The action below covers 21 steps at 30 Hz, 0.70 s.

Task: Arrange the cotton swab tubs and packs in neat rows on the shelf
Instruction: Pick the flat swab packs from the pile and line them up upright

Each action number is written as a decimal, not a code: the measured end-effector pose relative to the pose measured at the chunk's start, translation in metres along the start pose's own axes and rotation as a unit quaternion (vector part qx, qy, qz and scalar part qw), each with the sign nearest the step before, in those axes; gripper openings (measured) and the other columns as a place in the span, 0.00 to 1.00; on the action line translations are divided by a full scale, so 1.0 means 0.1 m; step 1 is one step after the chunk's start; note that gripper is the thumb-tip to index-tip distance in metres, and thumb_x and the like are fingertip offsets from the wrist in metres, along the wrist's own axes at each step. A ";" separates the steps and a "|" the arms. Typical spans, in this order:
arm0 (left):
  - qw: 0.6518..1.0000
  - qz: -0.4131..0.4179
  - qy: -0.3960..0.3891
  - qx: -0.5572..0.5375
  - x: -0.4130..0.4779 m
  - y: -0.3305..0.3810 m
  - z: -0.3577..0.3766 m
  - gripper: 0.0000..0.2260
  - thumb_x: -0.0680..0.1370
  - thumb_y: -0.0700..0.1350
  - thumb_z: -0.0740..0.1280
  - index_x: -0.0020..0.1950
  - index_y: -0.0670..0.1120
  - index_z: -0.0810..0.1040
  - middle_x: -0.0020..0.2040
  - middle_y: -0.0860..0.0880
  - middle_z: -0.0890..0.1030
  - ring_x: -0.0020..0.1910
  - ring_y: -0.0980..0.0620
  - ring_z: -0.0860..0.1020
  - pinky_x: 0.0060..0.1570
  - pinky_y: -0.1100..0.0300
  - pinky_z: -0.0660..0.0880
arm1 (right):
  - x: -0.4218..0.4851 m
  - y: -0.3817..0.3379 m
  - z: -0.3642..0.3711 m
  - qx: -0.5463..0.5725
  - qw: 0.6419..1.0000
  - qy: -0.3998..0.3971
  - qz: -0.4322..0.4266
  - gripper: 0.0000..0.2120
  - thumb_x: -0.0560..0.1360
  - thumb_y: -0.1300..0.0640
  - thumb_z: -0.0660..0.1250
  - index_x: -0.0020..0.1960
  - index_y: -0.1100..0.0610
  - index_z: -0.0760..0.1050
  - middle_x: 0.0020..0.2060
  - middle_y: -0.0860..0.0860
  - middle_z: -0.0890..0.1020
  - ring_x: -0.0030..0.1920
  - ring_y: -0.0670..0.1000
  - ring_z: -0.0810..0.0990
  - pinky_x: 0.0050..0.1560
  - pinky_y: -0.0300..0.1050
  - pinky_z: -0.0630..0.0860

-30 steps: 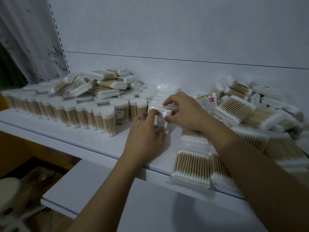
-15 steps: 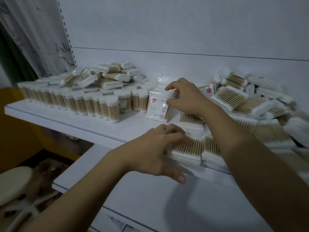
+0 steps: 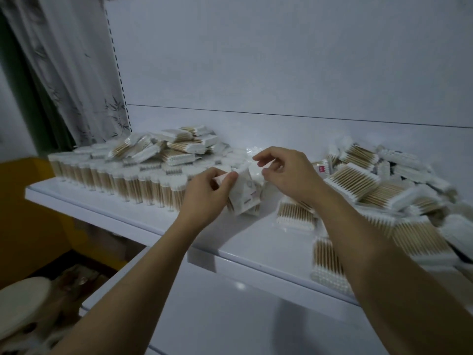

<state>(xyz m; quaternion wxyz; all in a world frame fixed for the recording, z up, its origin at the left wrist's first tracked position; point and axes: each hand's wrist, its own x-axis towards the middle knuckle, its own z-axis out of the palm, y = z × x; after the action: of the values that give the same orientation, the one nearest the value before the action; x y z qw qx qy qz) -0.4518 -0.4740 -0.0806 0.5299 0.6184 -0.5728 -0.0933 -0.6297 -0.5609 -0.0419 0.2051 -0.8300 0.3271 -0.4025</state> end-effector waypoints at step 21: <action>0.999 0.010 -0.008 -0.050 -0.05 -0.25 0.18 0.22 0.73 0.46 0.75 0.61 0.54 0.68 0.54 0.55 0.78 0.51 0.55 0.78 0.51 0.57 0.78 | 0.05 0.03 0.04 -0.105 0.992 -0.067 0.024 0.10 0.66 0.53 0.79 0.42 0.55 0.80 0.36 0.48 0.82 0.30 0.35 0.75 0.33 0.26 0.69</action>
<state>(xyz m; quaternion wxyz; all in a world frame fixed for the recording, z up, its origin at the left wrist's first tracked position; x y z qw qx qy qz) -0.4517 -0.4854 -0.1097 0.5565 0.5849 -0.5775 -0.1214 -0.6251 -0.5659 -0.0437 0.1482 -0.8637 0.3730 -0.3049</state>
